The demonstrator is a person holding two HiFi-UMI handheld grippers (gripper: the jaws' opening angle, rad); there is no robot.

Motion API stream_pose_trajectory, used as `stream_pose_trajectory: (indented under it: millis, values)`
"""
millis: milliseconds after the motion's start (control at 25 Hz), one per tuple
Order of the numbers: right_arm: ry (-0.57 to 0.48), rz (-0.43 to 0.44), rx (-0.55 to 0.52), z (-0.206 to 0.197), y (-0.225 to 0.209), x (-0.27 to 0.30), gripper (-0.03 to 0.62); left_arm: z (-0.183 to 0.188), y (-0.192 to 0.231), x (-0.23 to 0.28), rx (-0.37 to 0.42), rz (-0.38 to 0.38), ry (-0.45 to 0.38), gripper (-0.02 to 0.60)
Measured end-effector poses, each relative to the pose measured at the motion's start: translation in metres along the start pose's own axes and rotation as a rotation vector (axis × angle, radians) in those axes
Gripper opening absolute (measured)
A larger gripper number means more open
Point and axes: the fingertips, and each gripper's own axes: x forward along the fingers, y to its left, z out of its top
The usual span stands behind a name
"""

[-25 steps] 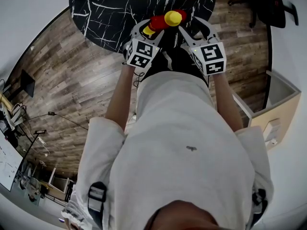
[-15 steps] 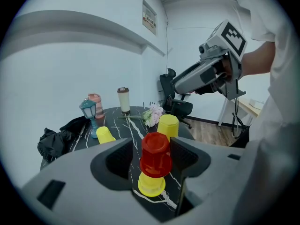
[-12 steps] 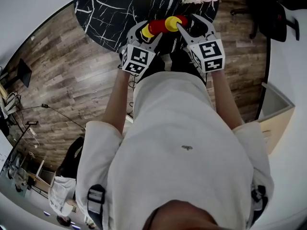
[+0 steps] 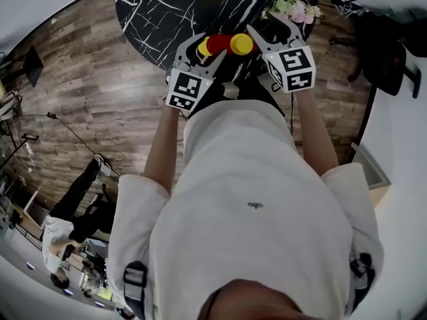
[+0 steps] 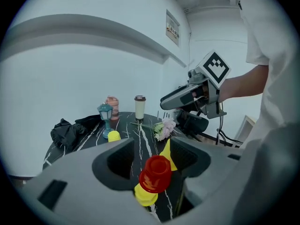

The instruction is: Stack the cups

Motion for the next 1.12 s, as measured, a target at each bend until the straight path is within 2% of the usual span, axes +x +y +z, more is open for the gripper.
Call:
stream_pose_trajectory:
  millis: [320,640,1120]
  values:
    - [0.024,0.158,-0.080,0.004,-0.019,0.033,0.230,0.019,0.007,-0.005,-0.145,0.174,-0.031,0.235]
    - [0.063,0.267,-0.166,-0.001,-0.035,0.073,0.230,0.024,0.011,-0.009,-0.255,0.319,-0.049,0.233]
    - [0.126,0.371,-0.281,-0.010,-0.033,0.137,0.236,0.032,0.009,-0.012,-0.322,0.421,-0.054,0.233]
